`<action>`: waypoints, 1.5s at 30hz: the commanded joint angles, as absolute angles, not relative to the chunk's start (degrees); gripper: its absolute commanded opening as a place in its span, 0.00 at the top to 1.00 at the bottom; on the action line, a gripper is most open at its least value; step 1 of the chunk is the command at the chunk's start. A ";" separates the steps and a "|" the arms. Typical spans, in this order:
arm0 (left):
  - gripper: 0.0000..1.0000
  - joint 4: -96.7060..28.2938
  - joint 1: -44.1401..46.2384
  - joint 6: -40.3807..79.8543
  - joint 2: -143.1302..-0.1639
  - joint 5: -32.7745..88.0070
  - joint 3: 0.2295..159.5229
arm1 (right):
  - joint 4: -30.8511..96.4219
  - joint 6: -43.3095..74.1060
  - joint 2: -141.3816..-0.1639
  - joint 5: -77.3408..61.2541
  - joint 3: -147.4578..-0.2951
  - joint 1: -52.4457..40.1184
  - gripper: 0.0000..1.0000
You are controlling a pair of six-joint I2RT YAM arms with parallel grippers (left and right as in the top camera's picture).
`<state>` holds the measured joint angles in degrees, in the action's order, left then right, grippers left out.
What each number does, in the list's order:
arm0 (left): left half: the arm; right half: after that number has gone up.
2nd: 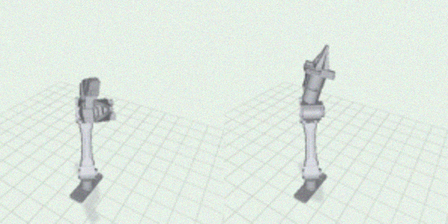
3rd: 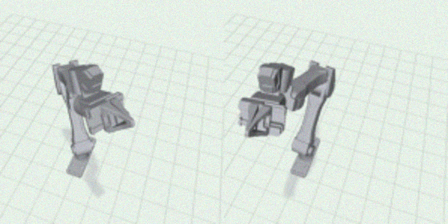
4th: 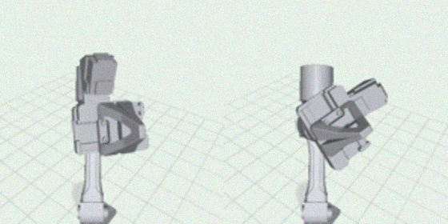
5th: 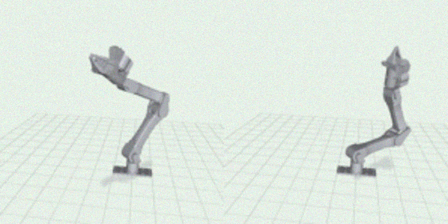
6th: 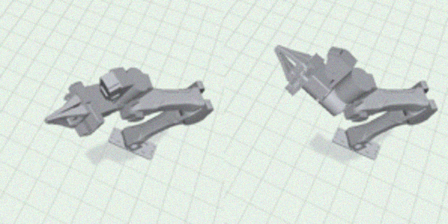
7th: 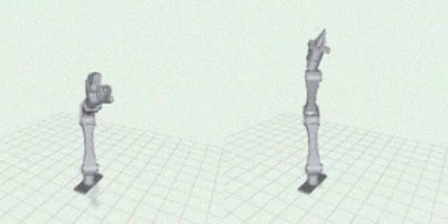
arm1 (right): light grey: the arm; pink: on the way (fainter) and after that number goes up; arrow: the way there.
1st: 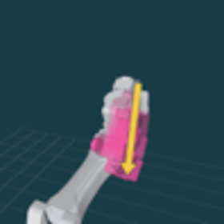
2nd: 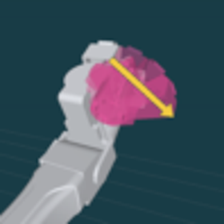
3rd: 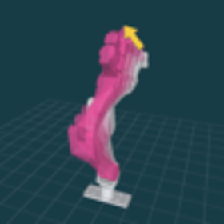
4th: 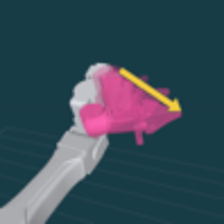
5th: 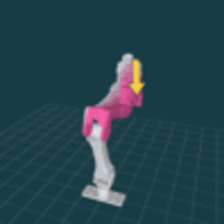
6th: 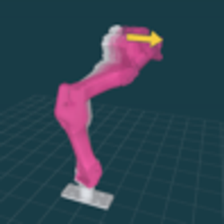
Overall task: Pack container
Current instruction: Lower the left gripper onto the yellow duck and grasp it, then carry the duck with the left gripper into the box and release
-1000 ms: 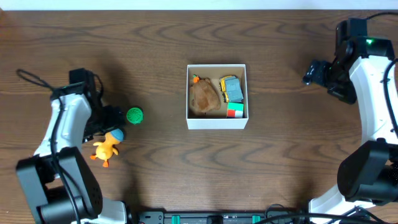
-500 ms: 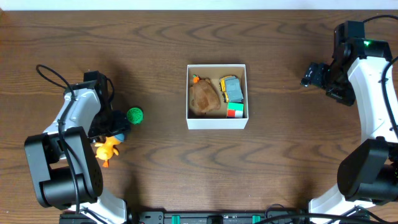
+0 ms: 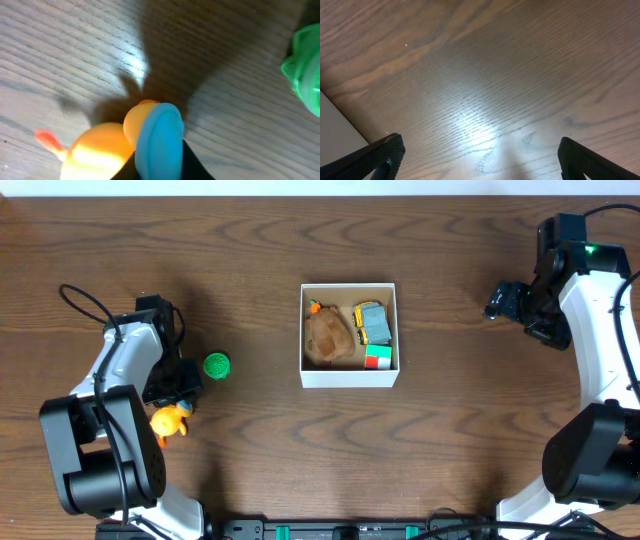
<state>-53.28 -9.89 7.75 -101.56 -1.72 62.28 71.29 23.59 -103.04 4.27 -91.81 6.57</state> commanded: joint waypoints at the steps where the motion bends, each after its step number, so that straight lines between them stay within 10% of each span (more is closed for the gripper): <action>1: 0.92 -53.71 -7.90 7.84 -96.73 -2.55 63.31 | 71.50 23.03 -103.50 4.08 -91.59 6.70 0.01; 16: 0.94 -39.57 20.93 9.61 -72.18 -2.17 63.79 | 71.53 23.05 -103.50 4.08 -91.59 6.68 0.01; 38: 0.93 -20.93 39.62 26.26 -86.52 -1.93 63.79 | 71.70 23.05 -103.50 4.05 -91.59 6.68 0.01; 45: 0.52 -20.53 39.72 26.24 -87.15 -1.96 63.77 | 71.96 23.05 -103.50 4.03 -91.57 6.68 0.01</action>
